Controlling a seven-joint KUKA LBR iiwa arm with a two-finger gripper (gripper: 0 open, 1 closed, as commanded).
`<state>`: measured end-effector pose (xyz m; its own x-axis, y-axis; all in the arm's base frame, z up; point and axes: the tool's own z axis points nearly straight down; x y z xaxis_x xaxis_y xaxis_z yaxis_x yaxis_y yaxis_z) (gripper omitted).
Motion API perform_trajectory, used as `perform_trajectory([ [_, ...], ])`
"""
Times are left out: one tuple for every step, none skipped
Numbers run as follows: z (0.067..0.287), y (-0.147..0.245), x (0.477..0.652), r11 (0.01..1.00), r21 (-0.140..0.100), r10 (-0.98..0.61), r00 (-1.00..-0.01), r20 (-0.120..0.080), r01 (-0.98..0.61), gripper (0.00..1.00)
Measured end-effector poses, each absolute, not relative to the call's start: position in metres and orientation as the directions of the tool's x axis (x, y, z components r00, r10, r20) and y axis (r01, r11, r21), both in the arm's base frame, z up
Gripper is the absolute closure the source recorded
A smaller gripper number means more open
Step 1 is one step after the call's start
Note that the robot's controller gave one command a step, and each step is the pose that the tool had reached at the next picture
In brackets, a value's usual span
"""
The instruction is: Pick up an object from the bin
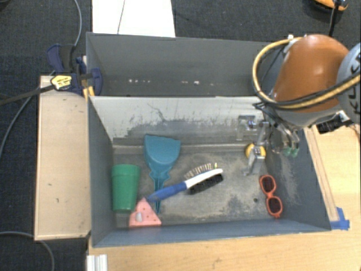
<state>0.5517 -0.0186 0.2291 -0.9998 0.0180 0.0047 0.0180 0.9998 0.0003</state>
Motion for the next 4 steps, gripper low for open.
perform_trajectory([
  [0.234,-0.019,0.553,1.000,0.000,0.018,-1.000,-0.004,0.018,0.00],
  [0.194,0.008,0.552,1.000,0.000,-0.003,-1.000,-0.010,-0.003,0.00],
  [0.152,0.025,0.534,0.996,0.001,-0.084,-0.996,-0.005,-0.084,0.00],
  [0.120,0.045,0.525,0.996,-0.001,-0.091,-0.996,-0.011,-0.091,0.00],
])
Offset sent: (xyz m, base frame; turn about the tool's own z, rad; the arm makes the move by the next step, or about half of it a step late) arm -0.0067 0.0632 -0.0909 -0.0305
